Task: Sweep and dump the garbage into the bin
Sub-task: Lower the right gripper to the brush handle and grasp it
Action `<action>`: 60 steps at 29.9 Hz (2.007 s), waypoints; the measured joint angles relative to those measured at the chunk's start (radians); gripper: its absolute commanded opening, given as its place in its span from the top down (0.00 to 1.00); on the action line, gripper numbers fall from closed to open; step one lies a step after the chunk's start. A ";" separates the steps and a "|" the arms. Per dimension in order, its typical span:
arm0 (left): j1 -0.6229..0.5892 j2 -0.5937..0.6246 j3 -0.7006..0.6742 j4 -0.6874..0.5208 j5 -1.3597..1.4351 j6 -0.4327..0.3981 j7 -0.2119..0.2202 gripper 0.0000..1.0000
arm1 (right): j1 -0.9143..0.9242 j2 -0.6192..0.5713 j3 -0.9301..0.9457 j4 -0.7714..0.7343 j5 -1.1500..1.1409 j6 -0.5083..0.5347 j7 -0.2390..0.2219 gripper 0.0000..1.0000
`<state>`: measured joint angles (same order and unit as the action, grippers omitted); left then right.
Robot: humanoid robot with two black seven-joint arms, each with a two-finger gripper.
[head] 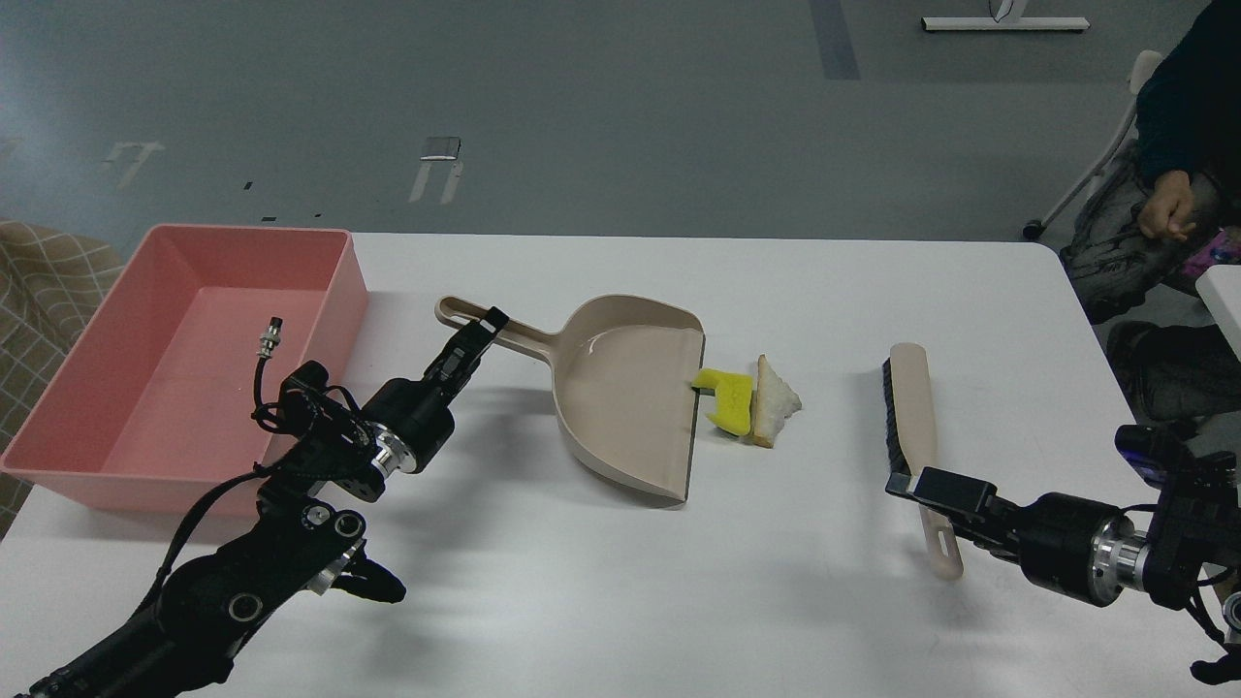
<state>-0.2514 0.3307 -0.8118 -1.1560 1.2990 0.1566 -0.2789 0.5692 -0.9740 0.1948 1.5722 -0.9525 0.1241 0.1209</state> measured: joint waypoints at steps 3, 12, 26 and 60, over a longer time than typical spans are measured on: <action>0.000 0.002 0.010 0.002 0.000 0.002 -0.003 1.00 | -0.004 0.001 0.000 0.000 0.001 0.000 -0.011 0.36; 0.000 -0.002 0.017 0.002 -0.002 0.002 -0.004 1.00 | 0.000 0.001 0.000 0.010 0.001 0.000 -0.035 0.36; 0.000 -0.008 0.017 0.001 -0.004 0.001 -0.011 1.00 | 0.034 -0.045 0.000 0.020 -0.022 0.026 -0.109 0.37; 0.000 -0.009 0.017 0.000 -0.009 0.003 -0.019 1.00 | 0.089 -0.042 -0.030 0.064 -0.045 0.069 -0.184 1.00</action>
<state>-0.2512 0.3219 -0.7945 -1.1564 1.2897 0.1594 -0.2978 0.6578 -1.0159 0.1647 1.6361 -0.9972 0.1933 -0.0627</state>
